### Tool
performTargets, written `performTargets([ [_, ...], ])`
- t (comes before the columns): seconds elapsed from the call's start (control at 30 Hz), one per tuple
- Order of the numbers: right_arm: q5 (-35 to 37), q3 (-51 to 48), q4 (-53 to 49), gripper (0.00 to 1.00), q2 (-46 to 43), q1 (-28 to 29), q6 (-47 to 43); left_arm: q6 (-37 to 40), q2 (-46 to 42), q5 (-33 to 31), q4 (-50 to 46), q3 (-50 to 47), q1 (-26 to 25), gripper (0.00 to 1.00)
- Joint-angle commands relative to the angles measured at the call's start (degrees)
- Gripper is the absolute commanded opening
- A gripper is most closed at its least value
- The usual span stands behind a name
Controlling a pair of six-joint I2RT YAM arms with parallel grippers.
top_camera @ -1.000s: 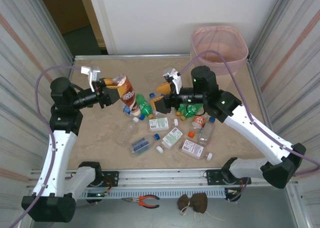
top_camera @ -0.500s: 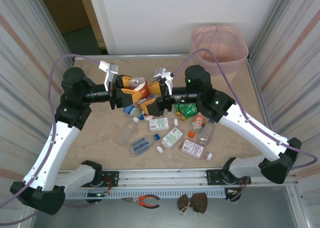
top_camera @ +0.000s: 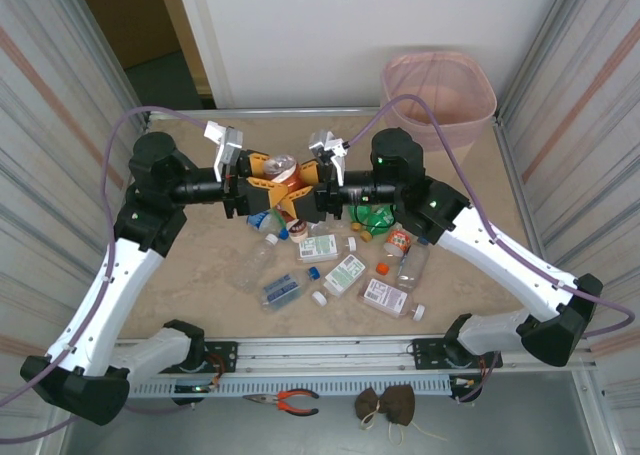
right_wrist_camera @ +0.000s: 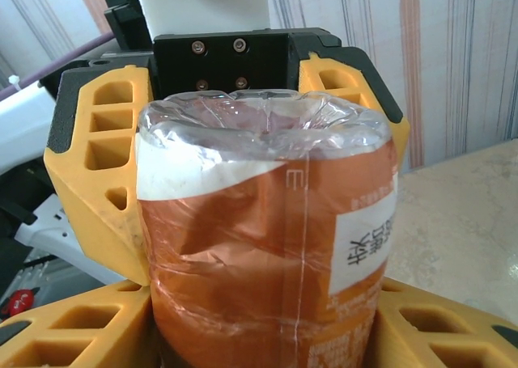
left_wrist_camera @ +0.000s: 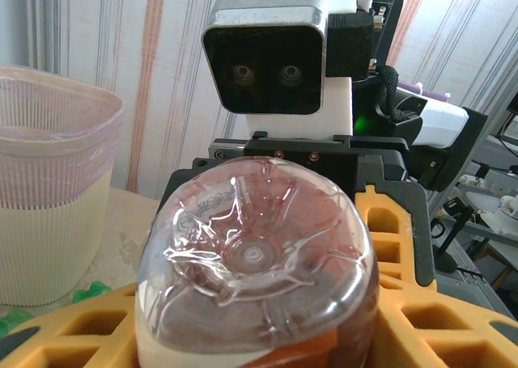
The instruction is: Put the plastic bottles in the bin
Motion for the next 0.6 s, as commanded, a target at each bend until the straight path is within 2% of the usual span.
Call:
performTargets([
  [0.0,-1.16,1.94,1.67,0.53,0.12,0.57,0.76,0.65,-0.97,-1.45,0.73,1.47,-0.42,0.54],
  [0.1,-0.83,1.95,1.45,0.53,-0.09,0.51,0.75,0.49,-1.70,-2.24,1.56,0.69,-0.37,0.55],
  [0.23,1.50,2.03,0.47,0.52,-0.47,0.45,0.17,1.24,-2.96,-4.18,0.06,0.58,-0.36,0.70],
  [0.3,2.65,1.99,-0.26,0.53,-0.94,-0.10,-0.12,1.77,-3.83,-5.24,-0.74,0.43,-0.36,0.74],
  [0.57,7.09,2.74,-6.33,0.53,-2.97,-7.35,-0.60,3.93,-7.63,-12.48,-4.21,-2.49,-0.27,0.79],
])
